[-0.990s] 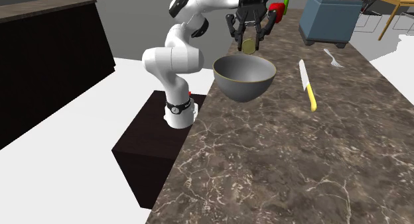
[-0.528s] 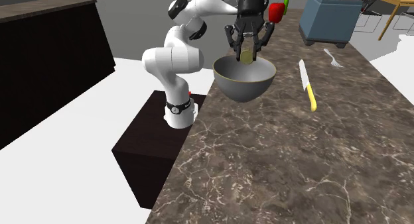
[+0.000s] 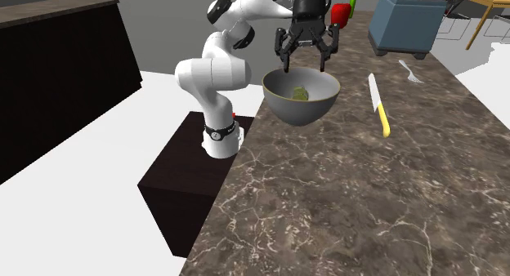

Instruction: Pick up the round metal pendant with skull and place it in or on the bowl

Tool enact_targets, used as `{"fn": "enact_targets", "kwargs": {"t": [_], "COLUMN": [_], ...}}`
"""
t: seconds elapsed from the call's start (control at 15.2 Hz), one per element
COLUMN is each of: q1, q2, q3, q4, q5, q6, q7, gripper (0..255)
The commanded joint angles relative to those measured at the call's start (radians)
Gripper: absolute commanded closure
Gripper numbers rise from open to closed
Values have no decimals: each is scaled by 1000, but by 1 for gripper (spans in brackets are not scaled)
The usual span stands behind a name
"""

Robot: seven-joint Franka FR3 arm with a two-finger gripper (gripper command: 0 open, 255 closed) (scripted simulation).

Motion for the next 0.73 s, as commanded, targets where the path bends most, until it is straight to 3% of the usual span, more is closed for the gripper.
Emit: {"fn": "enact_targets", "kwargs": {"t": [0.0,0.2,0.46,0.66], "q1": [0,0,13,13], "q2": [0,0,-23,-23], "q3": [0,0,-48,-48], "q4": [0,0,104,104], "q5": [0,0,-41,-41], "q6": [0,0,-132,-132], "q7": [0,0,15,15], "gripper": [0,0,0,0]}}
